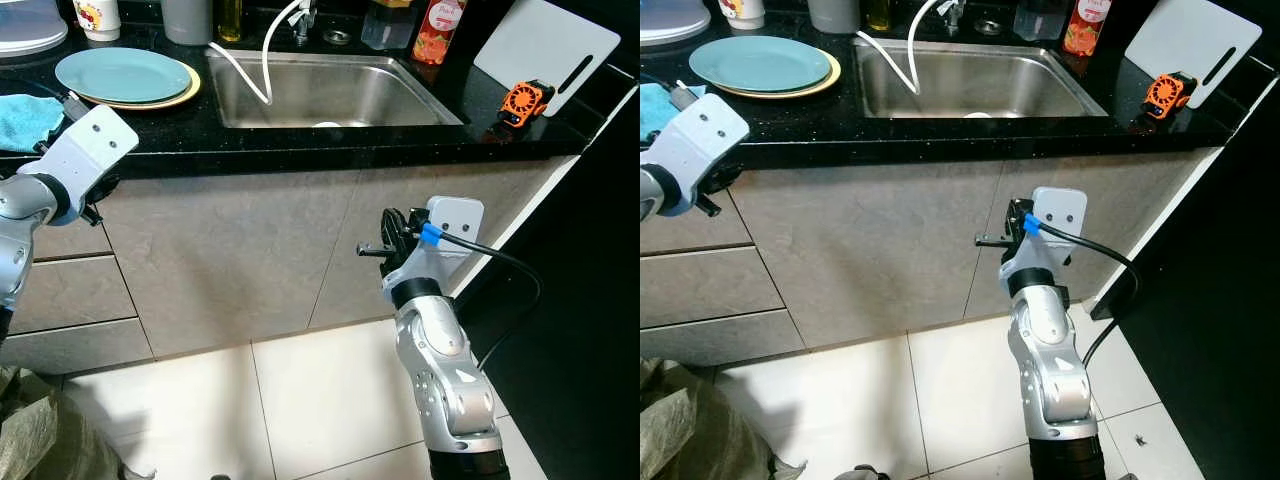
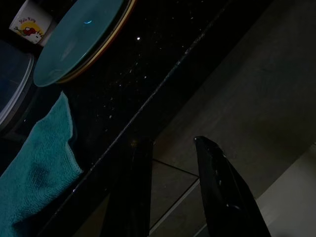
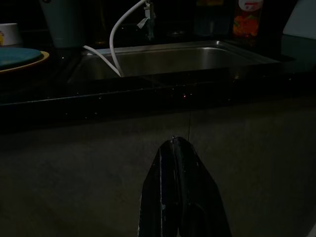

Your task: Kitchen organization

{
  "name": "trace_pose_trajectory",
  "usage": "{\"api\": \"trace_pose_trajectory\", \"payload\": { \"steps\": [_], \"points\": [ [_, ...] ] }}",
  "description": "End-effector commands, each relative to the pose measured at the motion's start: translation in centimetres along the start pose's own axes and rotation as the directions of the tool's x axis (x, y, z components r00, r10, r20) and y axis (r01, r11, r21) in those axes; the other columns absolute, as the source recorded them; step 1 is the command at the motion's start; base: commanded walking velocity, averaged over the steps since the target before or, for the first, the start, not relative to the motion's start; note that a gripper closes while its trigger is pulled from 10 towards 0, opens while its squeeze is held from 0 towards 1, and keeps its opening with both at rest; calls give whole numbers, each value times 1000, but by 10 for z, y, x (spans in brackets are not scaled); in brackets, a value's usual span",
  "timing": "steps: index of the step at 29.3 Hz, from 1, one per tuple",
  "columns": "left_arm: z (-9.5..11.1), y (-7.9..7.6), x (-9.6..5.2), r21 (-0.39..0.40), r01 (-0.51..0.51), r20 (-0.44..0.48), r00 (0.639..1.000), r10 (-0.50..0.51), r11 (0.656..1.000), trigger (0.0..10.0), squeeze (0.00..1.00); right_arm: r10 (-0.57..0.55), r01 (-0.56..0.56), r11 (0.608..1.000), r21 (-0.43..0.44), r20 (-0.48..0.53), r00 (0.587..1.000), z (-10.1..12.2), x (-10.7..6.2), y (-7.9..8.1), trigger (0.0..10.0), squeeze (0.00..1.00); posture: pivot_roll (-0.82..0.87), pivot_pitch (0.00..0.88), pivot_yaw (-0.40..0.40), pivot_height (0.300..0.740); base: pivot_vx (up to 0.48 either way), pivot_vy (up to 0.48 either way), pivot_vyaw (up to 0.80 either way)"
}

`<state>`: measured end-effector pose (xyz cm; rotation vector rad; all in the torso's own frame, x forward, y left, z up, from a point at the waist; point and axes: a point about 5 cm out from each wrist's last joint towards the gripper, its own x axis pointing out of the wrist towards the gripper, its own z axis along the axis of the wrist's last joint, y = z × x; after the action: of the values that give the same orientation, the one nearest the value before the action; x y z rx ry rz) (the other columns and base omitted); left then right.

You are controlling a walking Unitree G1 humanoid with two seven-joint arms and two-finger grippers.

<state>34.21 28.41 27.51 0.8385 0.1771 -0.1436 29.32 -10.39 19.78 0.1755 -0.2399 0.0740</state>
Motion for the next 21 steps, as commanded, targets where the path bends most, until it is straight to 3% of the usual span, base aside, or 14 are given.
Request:
{"api": "trace_pose_trajectory", "payload": {
  "steps": [1, 21],
  "points": [
    [-2, 1, 0, 1, -1, 3, 1000, 1, 1000, 10000, 0, -5, 5, 1000, 7, -29, 1000, -5, -2, 0, 10000, 0, 251, 93, -90, 740, 0, 0, 0],
    [1, 0, 0, 2, 0, 6, 1000, 0, 1000, 10000, 0, -1, 1, 1000, 7, -29, 1000, -6, 0, 1, 10000, 0, 252, 91, -90, 740, 0, 0, 0]
  ]
}}
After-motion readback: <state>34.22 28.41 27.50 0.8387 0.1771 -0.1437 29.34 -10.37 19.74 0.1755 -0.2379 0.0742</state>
